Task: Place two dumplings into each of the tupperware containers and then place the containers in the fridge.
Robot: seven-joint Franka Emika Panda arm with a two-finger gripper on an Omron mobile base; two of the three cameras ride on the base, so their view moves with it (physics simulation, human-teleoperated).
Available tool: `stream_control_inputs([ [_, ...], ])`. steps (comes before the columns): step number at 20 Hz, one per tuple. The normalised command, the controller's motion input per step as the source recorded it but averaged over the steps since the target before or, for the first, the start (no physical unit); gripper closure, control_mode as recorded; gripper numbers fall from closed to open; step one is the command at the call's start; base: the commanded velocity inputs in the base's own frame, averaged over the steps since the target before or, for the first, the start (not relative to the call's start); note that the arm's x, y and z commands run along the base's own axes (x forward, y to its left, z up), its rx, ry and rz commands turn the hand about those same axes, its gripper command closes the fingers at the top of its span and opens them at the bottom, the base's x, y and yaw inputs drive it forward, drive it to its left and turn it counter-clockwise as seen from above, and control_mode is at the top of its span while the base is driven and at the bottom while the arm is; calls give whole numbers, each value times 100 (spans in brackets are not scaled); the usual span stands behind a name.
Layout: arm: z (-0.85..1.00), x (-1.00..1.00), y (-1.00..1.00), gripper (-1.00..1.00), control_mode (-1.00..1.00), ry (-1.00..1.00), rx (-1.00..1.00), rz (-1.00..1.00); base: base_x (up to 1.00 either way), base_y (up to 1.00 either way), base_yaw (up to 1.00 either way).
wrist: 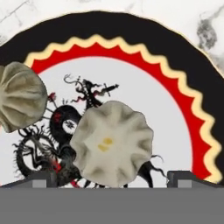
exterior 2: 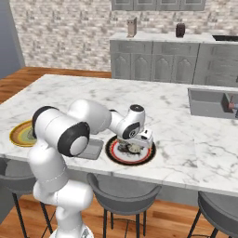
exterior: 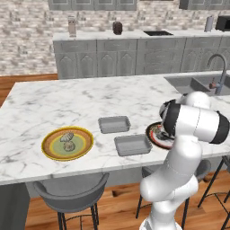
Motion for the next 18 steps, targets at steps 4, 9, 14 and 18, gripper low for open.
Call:
stream_control_inputs([
  [4,-19,24,0,-100,-100,1,0,0,0,0,0],
  [9,-19,8,-2,-100,-100,1,0,0,0,0,0],
  [14,-5,0,-4,-100,-100,0,0,0,0,0,0],
  [18,-1,0,0,-100,-100,0,0,0,0,0,0],
])
